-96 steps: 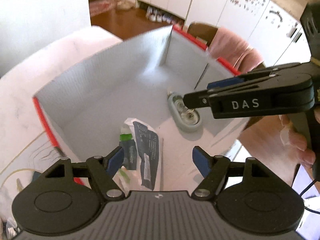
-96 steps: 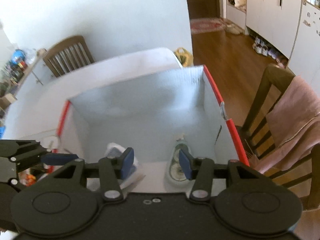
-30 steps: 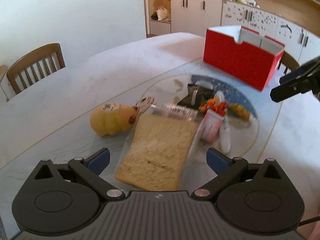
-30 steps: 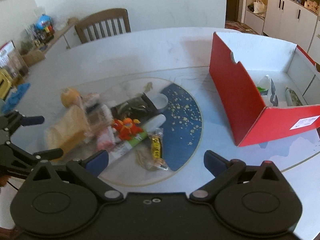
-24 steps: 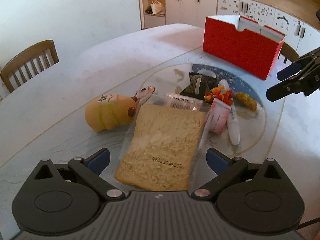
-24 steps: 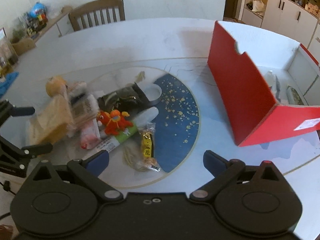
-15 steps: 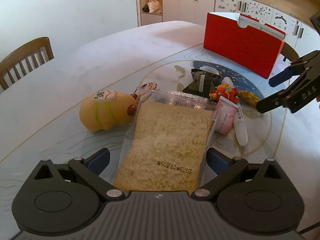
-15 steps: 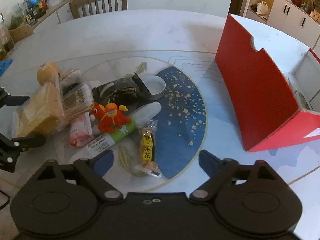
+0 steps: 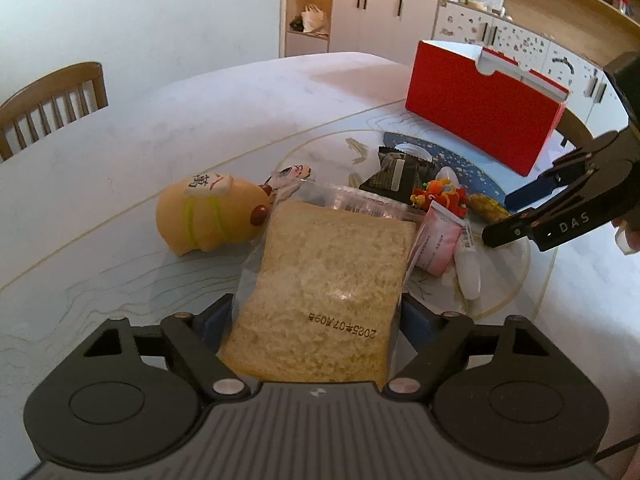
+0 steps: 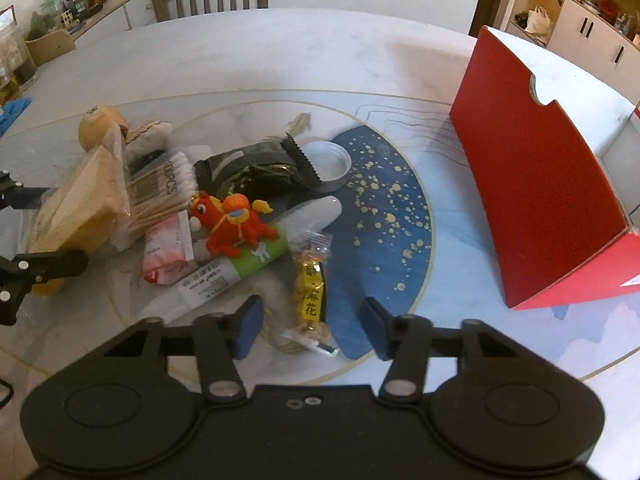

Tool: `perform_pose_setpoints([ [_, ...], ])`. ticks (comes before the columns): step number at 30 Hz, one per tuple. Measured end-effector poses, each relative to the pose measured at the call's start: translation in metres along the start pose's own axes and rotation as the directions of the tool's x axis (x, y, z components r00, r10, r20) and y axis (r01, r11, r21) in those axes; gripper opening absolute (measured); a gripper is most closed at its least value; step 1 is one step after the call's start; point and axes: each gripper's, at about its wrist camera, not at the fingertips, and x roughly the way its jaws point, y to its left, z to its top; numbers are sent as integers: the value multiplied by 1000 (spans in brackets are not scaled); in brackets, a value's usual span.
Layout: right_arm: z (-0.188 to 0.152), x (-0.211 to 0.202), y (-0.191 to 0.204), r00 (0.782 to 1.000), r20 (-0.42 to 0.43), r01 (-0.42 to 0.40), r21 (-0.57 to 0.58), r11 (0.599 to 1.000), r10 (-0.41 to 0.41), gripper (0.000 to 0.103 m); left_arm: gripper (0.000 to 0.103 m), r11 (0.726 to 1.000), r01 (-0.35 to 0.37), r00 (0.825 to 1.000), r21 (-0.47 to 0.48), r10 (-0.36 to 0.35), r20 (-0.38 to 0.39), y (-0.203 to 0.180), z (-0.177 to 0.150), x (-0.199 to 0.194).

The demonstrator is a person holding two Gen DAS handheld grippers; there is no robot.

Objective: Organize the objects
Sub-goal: 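Grasp the bread bag with the left tool while the right tool grasps the yellow snack packet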

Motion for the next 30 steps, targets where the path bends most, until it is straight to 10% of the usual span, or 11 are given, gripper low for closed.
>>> perform_pose_setpoints([
  [5,-2,-4,-2,1000,9,-7,-2,1000,7,23,80,999,-9,1000,-46,9,5,-2,-1,-6],
  [30,-50,-84,-73,984,142,-138,192,972,112,10,80,986,-5,1000,-164,7,12,-80,23,-47],
])
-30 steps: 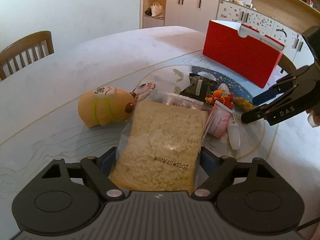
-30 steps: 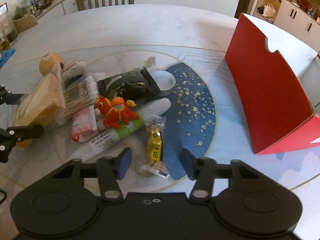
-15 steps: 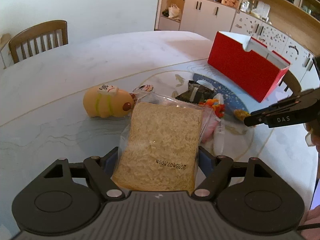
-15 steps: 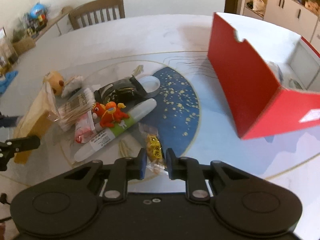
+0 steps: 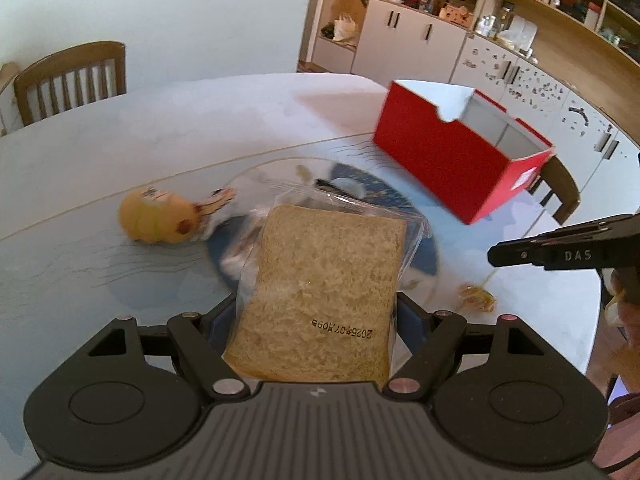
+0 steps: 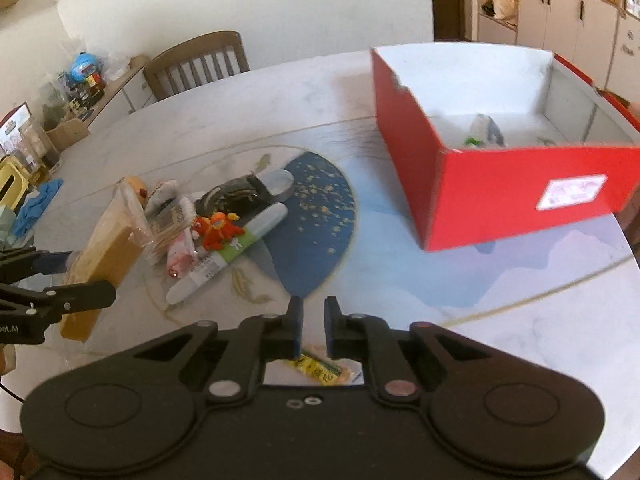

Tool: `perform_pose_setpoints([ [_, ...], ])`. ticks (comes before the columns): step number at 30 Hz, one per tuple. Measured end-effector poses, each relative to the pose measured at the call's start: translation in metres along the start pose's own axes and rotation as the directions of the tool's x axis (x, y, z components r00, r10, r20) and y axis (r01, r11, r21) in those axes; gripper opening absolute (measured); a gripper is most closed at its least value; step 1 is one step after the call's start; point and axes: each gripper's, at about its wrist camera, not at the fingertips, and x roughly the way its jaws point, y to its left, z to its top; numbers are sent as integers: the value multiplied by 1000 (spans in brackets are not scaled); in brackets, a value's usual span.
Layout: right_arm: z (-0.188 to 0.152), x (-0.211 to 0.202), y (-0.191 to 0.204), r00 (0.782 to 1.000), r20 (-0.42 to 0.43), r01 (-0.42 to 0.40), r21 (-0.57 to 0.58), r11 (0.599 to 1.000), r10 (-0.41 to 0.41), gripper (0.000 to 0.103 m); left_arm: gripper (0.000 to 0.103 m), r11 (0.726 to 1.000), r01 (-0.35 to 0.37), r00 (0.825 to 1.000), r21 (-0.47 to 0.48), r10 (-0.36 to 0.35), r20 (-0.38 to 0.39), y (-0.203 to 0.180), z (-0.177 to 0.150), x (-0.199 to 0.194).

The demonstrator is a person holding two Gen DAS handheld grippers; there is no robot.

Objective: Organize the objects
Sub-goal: 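Grasp the bread bag with the left tool while the right tool grasps the yellow snack packet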

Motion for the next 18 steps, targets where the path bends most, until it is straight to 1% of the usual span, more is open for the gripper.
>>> perform_pose_setpoints([
  [2,-2,-4,-10,1000,7,-18,19,1000,18,10,79,1000,5,1000,5,-5,-3,-12,3,1],
  [4,-3,-7,-18,998,7,-56,8,998,56,10,80,1000,18,1000,12,-18,-2,-23,7,1],
  [6,-5,-9,-23,999,7,-46,-10,999,47,10,80,999,19,1000,28,-19,0,-33,9,3],
  [9,-8,-11,-27,998,6,-61,-53,997,61,11,79,999,19,1000,35,-19,-2,-46,13,7],
  [13,-11,-9,-24,991,-54,-128,-163,978,121,14,80,999,21,1000,27,-21,0,-56,15,8],
  [16,-15,-5,-17,985,-101,-159,-252,955,137,27,80,1000,20,1000,15,-20,-3,-60,13,9],
  [17,-17,-3,-15,982,-120,-172,-281,944,143,38,80,1000,18,1000,8,-18,-5,-60,12,9],
  [18,-19,-2,-13,980,-134,-185,-303,935,150,53,80,1000,16,1000,1,-16,-6,-60,11,9],
])
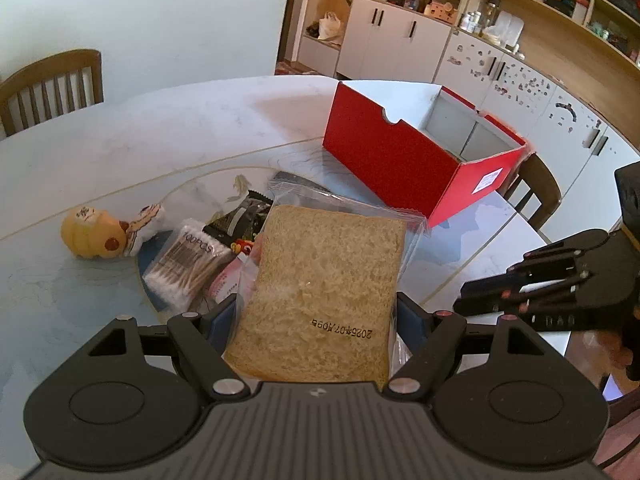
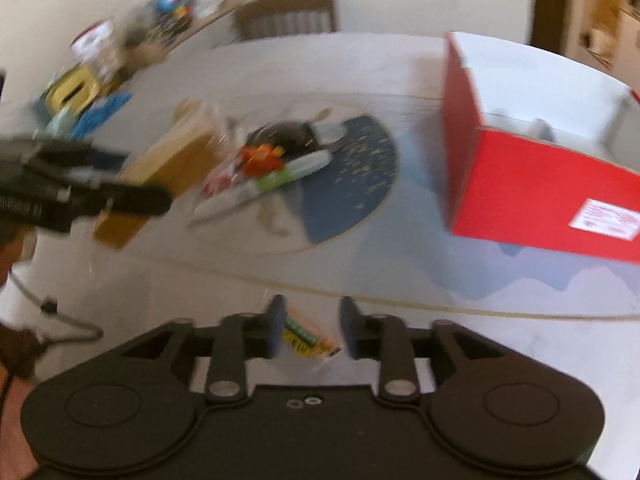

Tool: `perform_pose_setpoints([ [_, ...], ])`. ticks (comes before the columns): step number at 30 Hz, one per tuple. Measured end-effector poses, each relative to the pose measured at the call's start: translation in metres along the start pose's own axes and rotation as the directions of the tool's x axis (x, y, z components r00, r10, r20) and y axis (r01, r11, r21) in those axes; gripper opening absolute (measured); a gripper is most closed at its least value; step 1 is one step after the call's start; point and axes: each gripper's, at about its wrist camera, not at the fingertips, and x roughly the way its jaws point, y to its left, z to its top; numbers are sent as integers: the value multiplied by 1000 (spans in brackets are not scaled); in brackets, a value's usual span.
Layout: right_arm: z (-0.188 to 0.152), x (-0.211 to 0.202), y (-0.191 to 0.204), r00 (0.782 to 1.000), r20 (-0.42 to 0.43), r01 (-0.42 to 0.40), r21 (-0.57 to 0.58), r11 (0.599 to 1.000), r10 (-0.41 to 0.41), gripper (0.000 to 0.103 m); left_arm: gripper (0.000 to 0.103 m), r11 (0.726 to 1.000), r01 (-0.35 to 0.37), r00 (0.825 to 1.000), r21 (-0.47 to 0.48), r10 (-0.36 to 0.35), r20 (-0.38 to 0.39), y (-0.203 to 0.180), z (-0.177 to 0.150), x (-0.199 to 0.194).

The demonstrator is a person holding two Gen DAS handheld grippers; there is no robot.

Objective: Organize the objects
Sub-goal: 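Grasp the bread bag with the left tool while the right tool grasps the yellow snack packet, then carry the bread bag and snack packet into the red box with both tools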

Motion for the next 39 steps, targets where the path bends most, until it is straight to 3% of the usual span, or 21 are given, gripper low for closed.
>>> perform_pose_setpoints([
  [2,-2,3,4,998,-23,-51,-53,997,50,67,80,1000,-6,1000,-16,6,-3,1,-3,0],
  [6,-5,11,11,995,-78,-79,-155,985,68,66,80,999,-31,999,-40,31,-13,6,-9,-3],
  [14,-6,31,14,992,-126,-50,-279,959,15,52,79,993,-67,998,-94,64,-28,19,-24,-13],
  [21,-4,34,20,993,-115,-15,-318,948,-23,24,80,994,-67,998,-89,65,-25,20,-24,-16],
  [25,-14,29,28,993,-97,28,-340,940,-65,21,80,996,-53,998,-74,51,-25,17,-19,-13],
  [29,-19,22,18,992,-74,86,-227,970,-105,19,80,999,-27,999,-32,26,-30,8,-11,-8],
  [32,-25,9,-1,991,-58,114,-59,992,-118,19,80,1000,-7,999,4,7,-32,-2,-3,-3],
  [39,-42,-38,-37,984,13,170,198,965,-177,19,80,996,59,997,74,-55,-56,-30,20,16],
])
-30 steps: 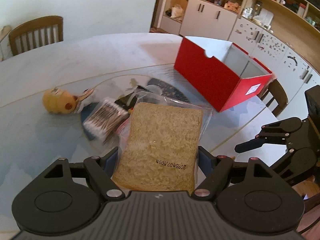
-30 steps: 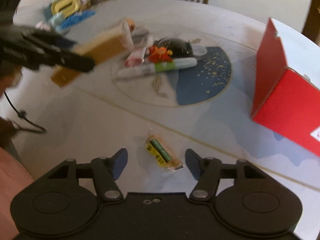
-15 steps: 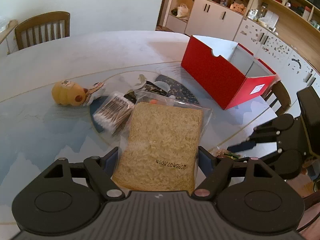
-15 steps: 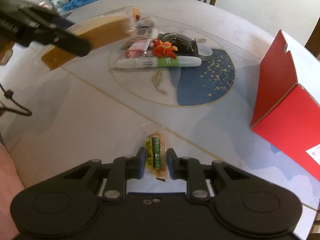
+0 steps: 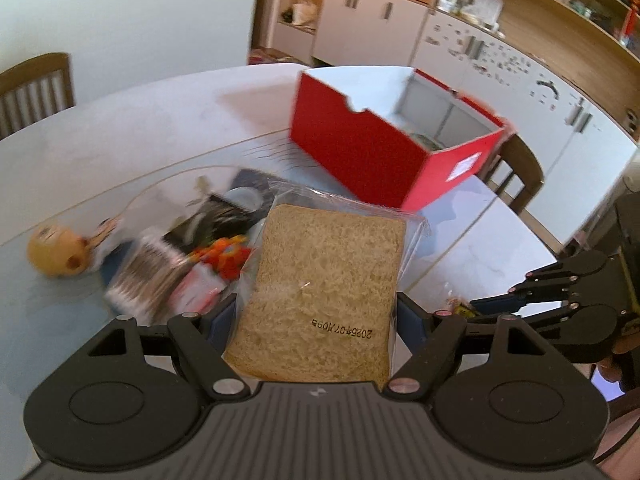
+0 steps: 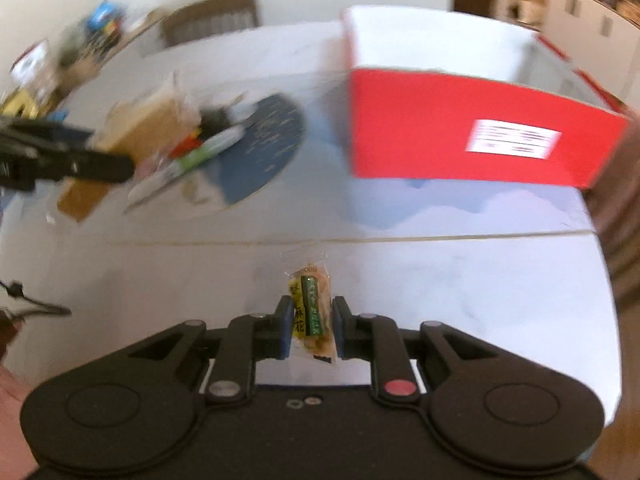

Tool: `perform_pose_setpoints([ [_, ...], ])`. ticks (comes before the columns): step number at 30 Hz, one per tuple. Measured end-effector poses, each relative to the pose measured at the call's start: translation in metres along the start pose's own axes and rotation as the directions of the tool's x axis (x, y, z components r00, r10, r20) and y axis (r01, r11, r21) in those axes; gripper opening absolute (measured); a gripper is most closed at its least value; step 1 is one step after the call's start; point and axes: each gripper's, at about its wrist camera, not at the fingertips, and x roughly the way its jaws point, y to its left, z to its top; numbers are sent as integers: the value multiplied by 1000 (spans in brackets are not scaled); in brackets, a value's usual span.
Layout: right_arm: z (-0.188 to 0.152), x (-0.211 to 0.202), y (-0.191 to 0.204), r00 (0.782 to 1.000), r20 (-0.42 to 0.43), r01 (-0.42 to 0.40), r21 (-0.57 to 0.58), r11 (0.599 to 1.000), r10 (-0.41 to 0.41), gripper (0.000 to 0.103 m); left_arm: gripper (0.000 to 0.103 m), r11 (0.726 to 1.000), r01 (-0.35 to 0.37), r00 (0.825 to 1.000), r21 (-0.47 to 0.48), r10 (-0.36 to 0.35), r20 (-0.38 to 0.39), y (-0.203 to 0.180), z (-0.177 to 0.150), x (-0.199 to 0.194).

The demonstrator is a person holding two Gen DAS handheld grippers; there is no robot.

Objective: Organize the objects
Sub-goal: 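Carry the bread bag and snack packet into the red box with both tools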

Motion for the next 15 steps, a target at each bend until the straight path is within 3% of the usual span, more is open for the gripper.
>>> perform_pose_setpoints([
  [8,26,-59,-58,980,176,57,175,983,-88,19,80,990,94,995,103,-95,6,-49,39,17],
  [15,66,-82,-109,959,252,75,216,974,-130,19,80,974,144,987,175,-155,52,-88,84,27],
])
